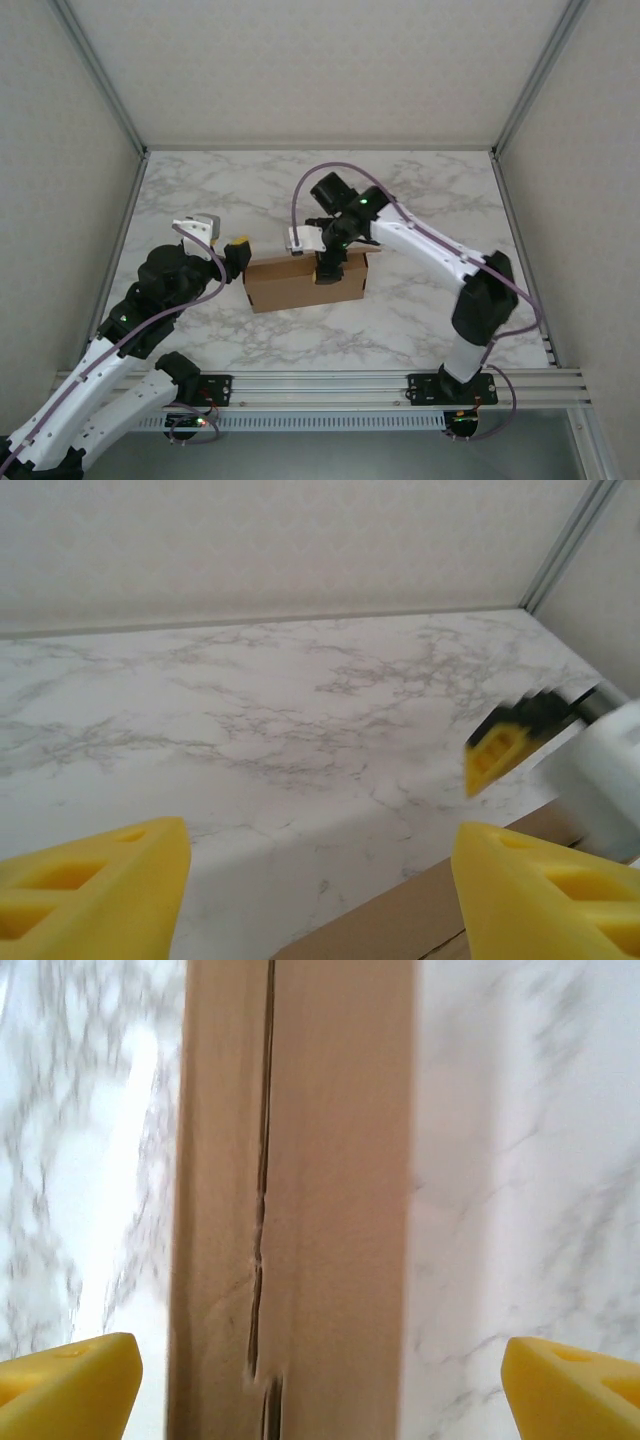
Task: Fold the paper box
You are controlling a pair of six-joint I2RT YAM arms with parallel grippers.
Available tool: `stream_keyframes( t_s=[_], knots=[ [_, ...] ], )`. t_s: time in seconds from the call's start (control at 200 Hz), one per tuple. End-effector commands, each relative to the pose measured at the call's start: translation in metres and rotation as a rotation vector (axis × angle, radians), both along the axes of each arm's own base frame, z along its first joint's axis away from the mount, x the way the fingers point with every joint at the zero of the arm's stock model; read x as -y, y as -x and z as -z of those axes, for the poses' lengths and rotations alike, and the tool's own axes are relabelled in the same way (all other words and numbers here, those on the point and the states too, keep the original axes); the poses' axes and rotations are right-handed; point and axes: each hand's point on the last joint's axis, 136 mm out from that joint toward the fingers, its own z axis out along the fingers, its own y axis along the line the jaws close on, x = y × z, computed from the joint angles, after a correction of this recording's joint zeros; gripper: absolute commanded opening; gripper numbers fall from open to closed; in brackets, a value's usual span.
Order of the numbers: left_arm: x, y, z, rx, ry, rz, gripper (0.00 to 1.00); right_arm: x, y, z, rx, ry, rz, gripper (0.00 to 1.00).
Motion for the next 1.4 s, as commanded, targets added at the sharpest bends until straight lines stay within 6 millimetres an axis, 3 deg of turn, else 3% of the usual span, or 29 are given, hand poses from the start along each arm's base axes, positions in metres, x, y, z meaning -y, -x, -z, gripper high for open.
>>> stream_keyframes(
  t_s=[0.0,0.095,0.13,0.19,0.22,0.29,0.365,0.481,0.601,0.676,0.801,0.891,0.946,1.111,1.212,1.392],
  knots=[
    [-0.011,0.002,-0.017,0.053,-0.077,-0.036,0.71,-0.002,0.006,-0.066,0.014,-0.285,0.092,0.94],
    [-0.015,0.007,-0.031,0.088,-0.103,-0.032,0.76,0.008,-0.002,-0.106,0.090,-0.475,0.248,0.93],
    [-0.014,0.008,-0.035,0.096,-0.114,-0.028,0.78,0.022,-0.014,-0.118,0.115,-0.525,0.346,0.93],
    [-0.013,0.009,-0.040,0.102,-0.130,-0.020,0.85,0.039,-0.019,-0.139,0.122,-0.600,0.474,0.93],
    [-0.013,0.009,-0.042,0.106,-0.133,-0.018,0.86,0.047,-0.019,-0.149,0.110,-0.630,0.524,0.98],
    [-0.013,0.010,-0.052,0.129,-0.127,-0.017,0.87,0.056,-0.014,-0.164,0.067,-0.738,0.577,0.99],
    [-0.021,0.009,-0.067,0.183,-0.095,-0.065,0.90,0.073,-0.024,-0.178,-0.012,-0.900,0.778,0.99],
    [-0.022,0.013,-0.070,0.256,-0.159,-0.045,0.92,0.078,-0.006,-0.180,-0.046,-0.904,0.702,0.99],
    [-0.019,0.017,-0.042,0.218,-0.340,0.029,0.90,0.093,0.003,-0.171,0.047,-0.843,0.667,0.98],
    [-0.021,0.021,-0.017,0.191,-0.466,0.072,0.86,0.097,0.019,-0.155,0.079,-0.778,0.557,0.93],
    [-0.022,0.032,0.018,0.218,-0.648,0.162,0.84,0.117,0.017,-0.120,0.192,-0.611,0.556,0.88],
    [-0.022,0.035,0.027,0.236,-0.671,0.181,0.83,0.127,0.022,-0.092,0.271,-0.506,0.480,0.75],
    [-0.019,0.037,0.035,0.234,-0.672,0.205,0.82,0.135,0.015,-0.073,0.322,-0.444,0.489,0.68],
    [-0.008,0.036,0.059,0.244,-0.652,0.259,0.73,0.136,0.013,-0.043,0.320,-0.425,0.401,0.67],
    [-0.007,0.034,0.063,0.265,-0.635,0.258,0.70,0.140,0.008,-0.026,0.317,-0.410,0.370,0.67],
    [-0.015,0.031,0.062,0.302,-0.639,0.209,0.70,0.141,-0.005,-0.024,0.292,-0.467,0.396,0.66]
  ],
)
